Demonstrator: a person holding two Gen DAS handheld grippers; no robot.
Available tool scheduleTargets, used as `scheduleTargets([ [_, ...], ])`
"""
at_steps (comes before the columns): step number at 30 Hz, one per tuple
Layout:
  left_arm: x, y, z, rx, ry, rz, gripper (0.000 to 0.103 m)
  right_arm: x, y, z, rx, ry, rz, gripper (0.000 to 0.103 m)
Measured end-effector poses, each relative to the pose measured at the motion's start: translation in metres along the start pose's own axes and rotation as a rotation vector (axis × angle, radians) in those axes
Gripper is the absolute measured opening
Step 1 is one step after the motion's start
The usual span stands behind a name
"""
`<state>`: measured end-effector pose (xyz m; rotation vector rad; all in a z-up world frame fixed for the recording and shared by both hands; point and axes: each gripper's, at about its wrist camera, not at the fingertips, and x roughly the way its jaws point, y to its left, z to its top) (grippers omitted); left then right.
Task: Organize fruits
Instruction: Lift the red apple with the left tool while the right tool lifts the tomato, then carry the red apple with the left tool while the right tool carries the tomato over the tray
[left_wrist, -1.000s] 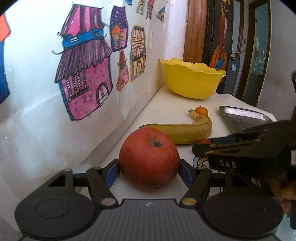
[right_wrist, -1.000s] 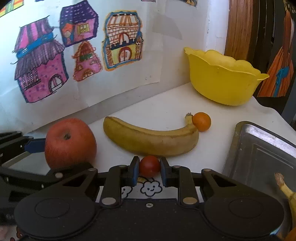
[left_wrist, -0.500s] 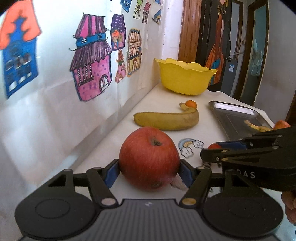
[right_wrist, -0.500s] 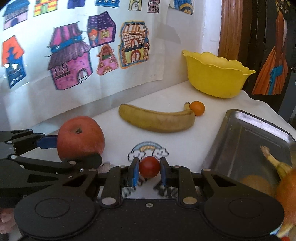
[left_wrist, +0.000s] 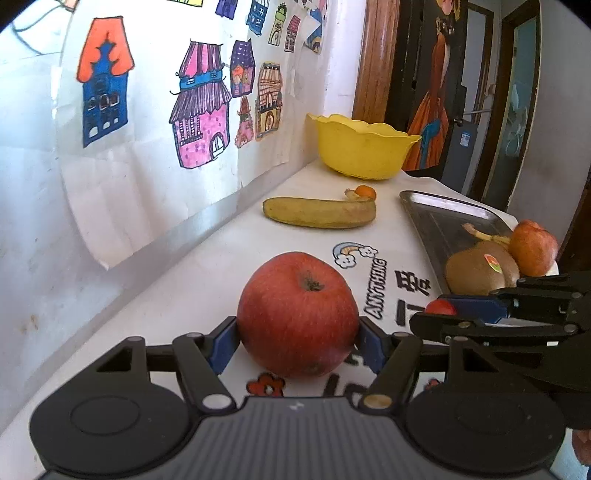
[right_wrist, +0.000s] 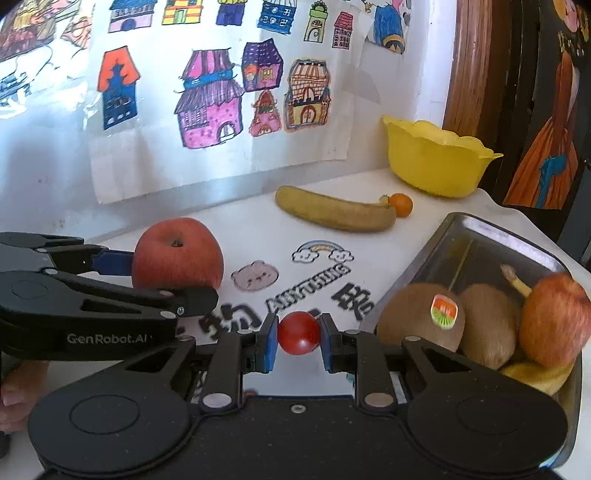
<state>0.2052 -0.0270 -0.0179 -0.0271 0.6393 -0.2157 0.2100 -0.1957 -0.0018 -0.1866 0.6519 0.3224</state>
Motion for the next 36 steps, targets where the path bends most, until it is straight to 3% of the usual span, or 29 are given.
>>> scheduleTargets([
  [4, -0.008, -0.005, -0.004, -0.004, 0.015, 0.028, 0.072, -0.013, 0.001, -0.007, 0.003, -0.012, 0.008, 0.025],
  [12, -0.029, -0.010, -0.018, -0.027, 0.015, 0.012, 0.072, -0.029, 0.002, -0.018, 0.000, -0.016, 0.017, 0.025],
  [17, -0.033, -0.019, -0.019, 0.039, 0.032, 0.039, 0.072, -0.036, 0.005, -0.024, -0.030, -0.016, 0.017, 0.025],
  [34, -0.031, -0.023, -0.022, 0.070, 0.015, 0.035, 0.073, -0.029, 0.000, -0.040, 0.048, -0.011, 0.052, 0.026],
  [36, -0.028, -0.023, -0.021, 0.072, 0.020, 0.044, 0.077, -0.030, -0.002, -0.042, 0.056, -0.019, 0.058, 0.027],
])
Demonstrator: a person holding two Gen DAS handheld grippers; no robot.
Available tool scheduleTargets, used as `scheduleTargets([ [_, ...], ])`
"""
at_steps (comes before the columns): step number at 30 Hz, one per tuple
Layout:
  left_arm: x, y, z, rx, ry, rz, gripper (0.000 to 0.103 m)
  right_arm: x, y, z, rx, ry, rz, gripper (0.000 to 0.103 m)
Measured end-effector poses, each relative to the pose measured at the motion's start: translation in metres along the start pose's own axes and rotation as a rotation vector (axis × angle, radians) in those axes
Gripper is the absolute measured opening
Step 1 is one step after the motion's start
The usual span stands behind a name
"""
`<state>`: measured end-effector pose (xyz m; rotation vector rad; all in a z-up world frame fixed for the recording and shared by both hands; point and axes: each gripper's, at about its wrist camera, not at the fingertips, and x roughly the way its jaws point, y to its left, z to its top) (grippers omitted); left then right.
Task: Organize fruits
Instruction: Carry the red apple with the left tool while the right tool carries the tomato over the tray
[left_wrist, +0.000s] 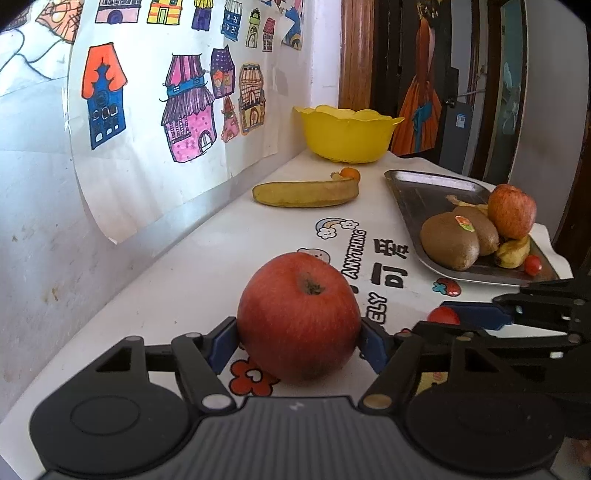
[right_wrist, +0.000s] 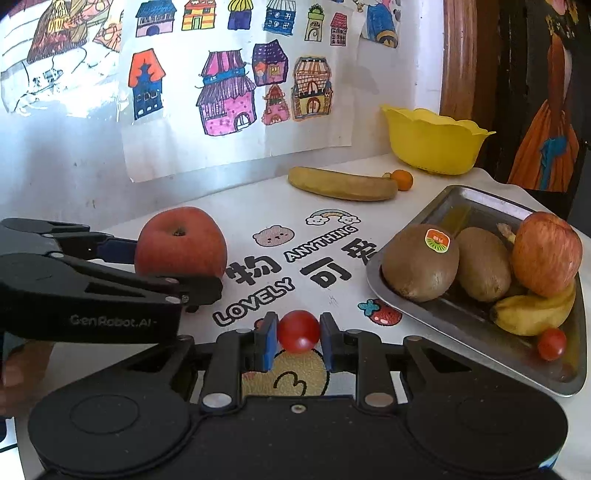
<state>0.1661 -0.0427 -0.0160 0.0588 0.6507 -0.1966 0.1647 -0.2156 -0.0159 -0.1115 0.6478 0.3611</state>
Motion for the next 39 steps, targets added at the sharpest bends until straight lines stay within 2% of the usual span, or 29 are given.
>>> scheduleTargets([
  [5, 0.005, -0.001, 0.002, 0.000, 0.001, 0.010, 0.077, -0.002, -0.004, -0.001, 0.054, -0.004, 0.019, 0.028],
  [13, 0.007, -0.004, 0.002, 0.018, -0.007, 0.010, 0.073, -0.003, -0.001, -0.002, 0.062, -0.005, 0.018, 0.026],
  [19, 0.005, -0.004, 0.000, 0.001, -0.012, -0.014, 0.073, -0.007, -0.007, -0.004, 0.092, -0.010, 0.022, 0.025],
  [23, 0.000, -0.005, 0.000, -0.022, -0.043, -0.030, 0.073, -0.023, -0.020, -0.007, 0.141, -0.037, 0.025, 0.026],
  [29, -0.004, -0.014, 0.012, -0.035, -0.082, -0.047, 0.073, -0.042, -0.046, -0.006, 0.174, -0.086, -0.044, 0.026],
  [39, 0.013, -0.058, 0.055, -0.018, -0.135, -0.133, 0.073, -0.054, -0.091, -0.001, 0.237, -0.163, -0.117, 0.026],
])
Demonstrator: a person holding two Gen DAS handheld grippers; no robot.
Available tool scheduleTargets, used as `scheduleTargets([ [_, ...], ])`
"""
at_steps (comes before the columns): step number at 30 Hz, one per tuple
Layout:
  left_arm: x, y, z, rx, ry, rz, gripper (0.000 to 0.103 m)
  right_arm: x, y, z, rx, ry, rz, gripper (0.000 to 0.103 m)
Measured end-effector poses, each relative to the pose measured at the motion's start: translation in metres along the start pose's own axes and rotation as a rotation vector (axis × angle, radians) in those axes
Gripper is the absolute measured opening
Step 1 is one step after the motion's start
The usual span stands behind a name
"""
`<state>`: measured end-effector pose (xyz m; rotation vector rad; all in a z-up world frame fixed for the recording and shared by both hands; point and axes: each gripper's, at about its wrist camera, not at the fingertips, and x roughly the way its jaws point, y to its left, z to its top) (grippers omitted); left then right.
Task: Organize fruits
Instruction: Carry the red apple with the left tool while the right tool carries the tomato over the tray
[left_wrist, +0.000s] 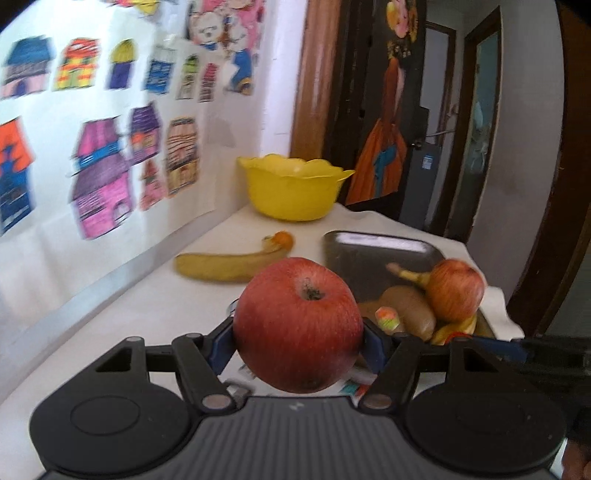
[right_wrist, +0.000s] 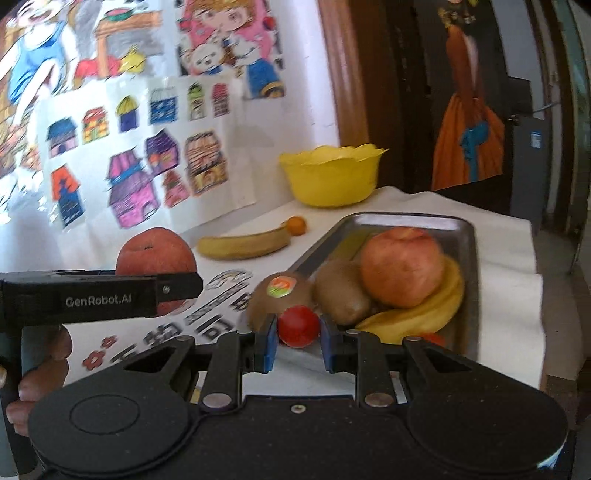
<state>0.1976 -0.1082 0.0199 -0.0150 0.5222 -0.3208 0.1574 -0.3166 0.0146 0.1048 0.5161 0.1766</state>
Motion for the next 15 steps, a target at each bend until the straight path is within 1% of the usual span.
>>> scheduleTargets([
  [5, 0.011, -0.020, 0.011, 0.017, -0.040, -0.025, 0.073, 0.001, -0.019, -0.002, 0.034, 0.007, -0.022, 0.026],
  [10, 0.035, -0.030, 0.020, 0.039, -0.015, -0.031, 0.073, 0.009, -0.028, -0.007, 0.073, 0.029, -0.007, 0.026],
  [15, 0.059, -0.035, 0.027, 0.053, 0.009, -0.038, 0.073, 0.019, -0.029, -0.008, 0.077, 0.046, 0.024, 0.026],
])
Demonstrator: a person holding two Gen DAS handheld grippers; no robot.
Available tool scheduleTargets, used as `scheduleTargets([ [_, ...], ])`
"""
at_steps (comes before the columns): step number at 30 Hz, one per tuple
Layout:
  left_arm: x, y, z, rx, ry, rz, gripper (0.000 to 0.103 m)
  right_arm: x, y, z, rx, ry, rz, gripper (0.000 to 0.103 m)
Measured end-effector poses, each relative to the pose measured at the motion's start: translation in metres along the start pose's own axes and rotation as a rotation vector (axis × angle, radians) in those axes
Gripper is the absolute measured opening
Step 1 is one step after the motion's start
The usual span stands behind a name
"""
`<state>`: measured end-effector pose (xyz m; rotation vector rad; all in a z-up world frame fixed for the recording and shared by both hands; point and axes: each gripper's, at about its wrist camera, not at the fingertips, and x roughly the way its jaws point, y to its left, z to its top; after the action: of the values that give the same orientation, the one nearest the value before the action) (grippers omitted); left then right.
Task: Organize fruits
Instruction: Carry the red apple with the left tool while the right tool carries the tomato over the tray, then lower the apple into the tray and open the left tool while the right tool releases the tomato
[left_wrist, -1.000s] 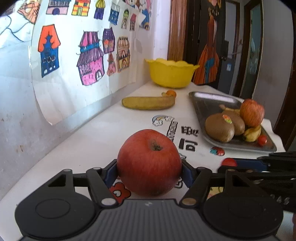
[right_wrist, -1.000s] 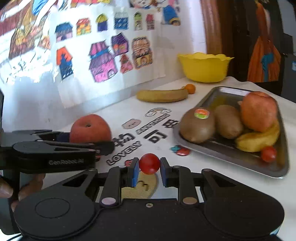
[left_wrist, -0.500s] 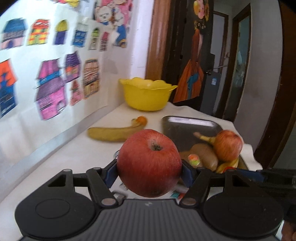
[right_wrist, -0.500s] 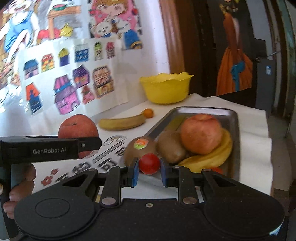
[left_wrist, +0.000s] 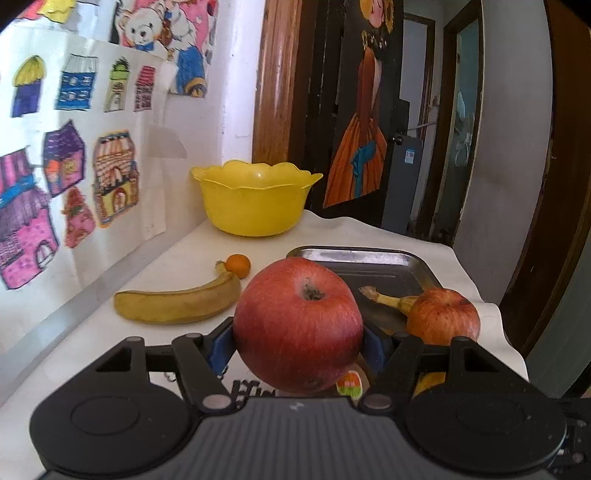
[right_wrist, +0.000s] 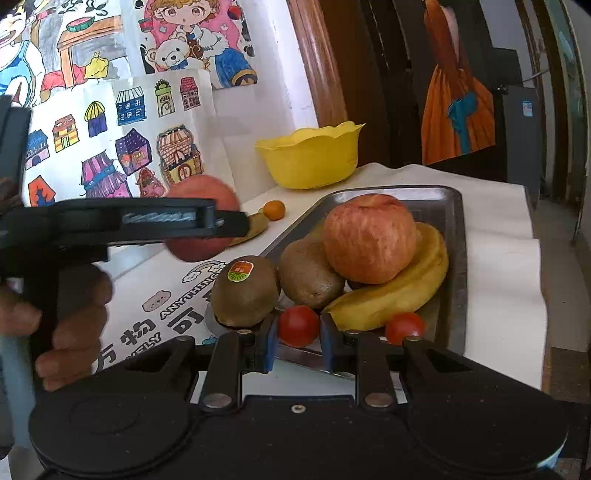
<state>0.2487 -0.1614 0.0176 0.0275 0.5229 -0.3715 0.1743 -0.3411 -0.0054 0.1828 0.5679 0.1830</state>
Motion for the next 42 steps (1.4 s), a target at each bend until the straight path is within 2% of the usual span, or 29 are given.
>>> scheduleTargets([
  [6, 0.023, -0.004, 0.001, 0.031, 0.022, -0.004, 0.073, 0.011, 0.000, 0.004, -0.001, 0.008, 0.030, 0.026],
  [15, 0.045, -0.006, 0.005, 0.037, 0.064, -0.023, 0.073, 0.021, -0.006, 0.006, 0.024, 0.015, 0.028, 0.026],
  [29, 0.051, -0.004, 0.005, 0.000, 0.079, -0.018, 0.073, 0.022, -0.005, 0.006, 0.029, 0.022, 0.030, 0.028],
  [34, 0.045, -0.007, 0.006, 0.038, 0.050, -0.041, 0.075, 0.018, -0.002, 0.005, 0.024, 0.013, 0.018, 0.038],
  [38, 0.042, -0.010, 0.007, 0.042, 0.039, -0.045, 0.078, 0.011, -0.002, 0.004, 0.026, 0.002, 0.000, 0.040],
  [41, 0.034, -0.008, 0.008, 0.032, 0.025, -0.043, 0.084, 0.005, -0.001, 0.004, 0.027, -0.012, -0.018, 0.048],
  [42, 0.030, -0.008, 0.009, 0.029, 0.019, -0.043, 0.087, 0.002, -0.001, 0.004, 0.028, -0.018, -0.024, 0.054],
])
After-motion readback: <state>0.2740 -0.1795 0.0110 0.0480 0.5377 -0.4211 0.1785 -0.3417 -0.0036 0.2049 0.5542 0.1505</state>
